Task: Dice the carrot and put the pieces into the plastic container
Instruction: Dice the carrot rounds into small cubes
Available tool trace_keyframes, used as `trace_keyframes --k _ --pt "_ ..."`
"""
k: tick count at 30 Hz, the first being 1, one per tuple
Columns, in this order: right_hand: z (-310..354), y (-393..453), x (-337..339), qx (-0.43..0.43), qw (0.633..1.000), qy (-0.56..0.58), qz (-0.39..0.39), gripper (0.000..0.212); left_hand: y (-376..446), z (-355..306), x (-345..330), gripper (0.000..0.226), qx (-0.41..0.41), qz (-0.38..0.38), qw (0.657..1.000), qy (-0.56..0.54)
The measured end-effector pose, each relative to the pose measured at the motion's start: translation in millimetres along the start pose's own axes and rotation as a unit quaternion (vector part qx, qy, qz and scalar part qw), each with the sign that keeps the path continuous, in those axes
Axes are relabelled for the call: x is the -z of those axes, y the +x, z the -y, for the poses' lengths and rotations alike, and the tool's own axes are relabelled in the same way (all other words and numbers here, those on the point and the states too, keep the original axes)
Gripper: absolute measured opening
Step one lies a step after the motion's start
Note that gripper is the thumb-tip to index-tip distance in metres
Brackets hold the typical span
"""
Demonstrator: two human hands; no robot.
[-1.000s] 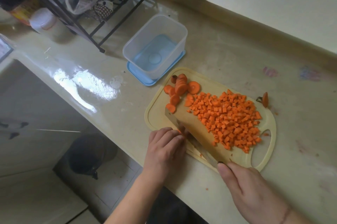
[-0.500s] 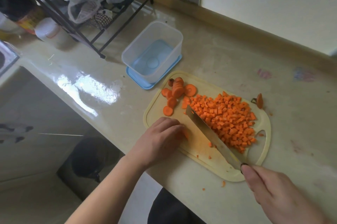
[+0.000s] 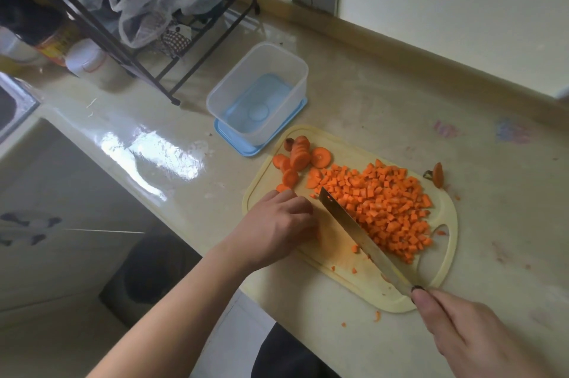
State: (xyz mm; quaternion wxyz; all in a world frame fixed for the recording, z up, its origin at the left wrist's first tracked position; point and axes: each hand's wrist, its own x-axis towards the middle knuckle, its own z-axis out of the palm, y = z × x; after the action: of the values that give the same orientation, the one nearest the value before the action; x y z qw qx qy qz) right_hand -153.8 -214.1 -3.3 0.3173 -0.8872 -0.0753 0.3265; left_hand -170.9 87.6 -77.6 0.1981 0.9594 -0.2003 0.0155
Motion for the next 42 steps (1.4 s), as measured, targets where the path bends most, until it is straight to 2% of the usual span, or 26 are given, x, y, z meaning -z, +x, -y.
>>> trace_keyframes --k 3,8,14,15,18,19,22,25,28,31,35,39,42 --pt "-1.3 -0.5 0.8 0.007 1.000 0.010 -0.009 0.089 2.0 0.3 0.6 0.030 0.007 0.016 1.000 -0.014" --pt "-6.9 -0.7 -1.4 0.005 1.000 -0.001 -0.006 0.096 6.7 1.4 1.8 0.025 0.035 0.000 0.999 -0.022" --pt "-7.0 -2.0 -0.6 -0.009 1.000 -0.010 -0.001 0.099 5.8 5.3 11.7 0.031 0.005 0.035 0.999 -0.021" --pt "-6.2 -3.0 0.0 -0.008 1.000 -0.007 0.001 0.094 4.8 7.2 16.0 0.032 -0.018 0.050 0.998 -0.023" --pt "-6.4 -4.2 -0.2 0.000 1.000 0.009 -0.017 0.055 3.8 13.3 26.7 0.038 -0.090 0.106 0.990 -0.002" --pt "-5.5 -4.4 1.1 0.002 1.000 0.012 -0.014 0.058 4.2 15.1 27.9 0.039 -0.102 0.118 0.988 0.009" --pt "-6.7 -3.5 1.3 -0.001 1.000 -0.005 -0.016 0.085 8.2 19.5 23.5 0.033 -0.112 0.132 0.985 0.016" --pt "-6.9 -2.2 -0.6 -0.007 1.000 -0.002 -0.014 0.092 9.6 20.6 19.1 0.028 -0.108 0.128 0.986 -0.009" --pt "-5.2 -2.2 -1.3 -0.004 1.000 -0.003 -0.007 0.088 5.9 12.5 16.5 0.035 -0.077 0.108 0.990 -0.040" --pt "-5.5 -4.9 -9.1 0.003 1.000 0.005 -0.005 0.059 -6.0 -4.3 5.9 0.034 0.009 0.042 0.996 -0.078" --pt "-8.4 -3.6 -22.9 0.018 1.000 -0.010 -0.016 0.099 -22.1 -38.8 -19.4 0.029 0.148 -0.079 0.980 -0.107" --pt "-10.7 -0.3 -27.5 0.017 0.999 -0.031 -0.020 0.099 -26.1 -63.3 -36.2 0.030 0.244 -0.159 0.951 -0.109" --pt "-10.9 0.7 -30.9 0.030 0.998 -0.054 -0.007 0.094 -25.1 -69.9 -39.4 0.029 0.250 -0.174 0.946 -0.113"
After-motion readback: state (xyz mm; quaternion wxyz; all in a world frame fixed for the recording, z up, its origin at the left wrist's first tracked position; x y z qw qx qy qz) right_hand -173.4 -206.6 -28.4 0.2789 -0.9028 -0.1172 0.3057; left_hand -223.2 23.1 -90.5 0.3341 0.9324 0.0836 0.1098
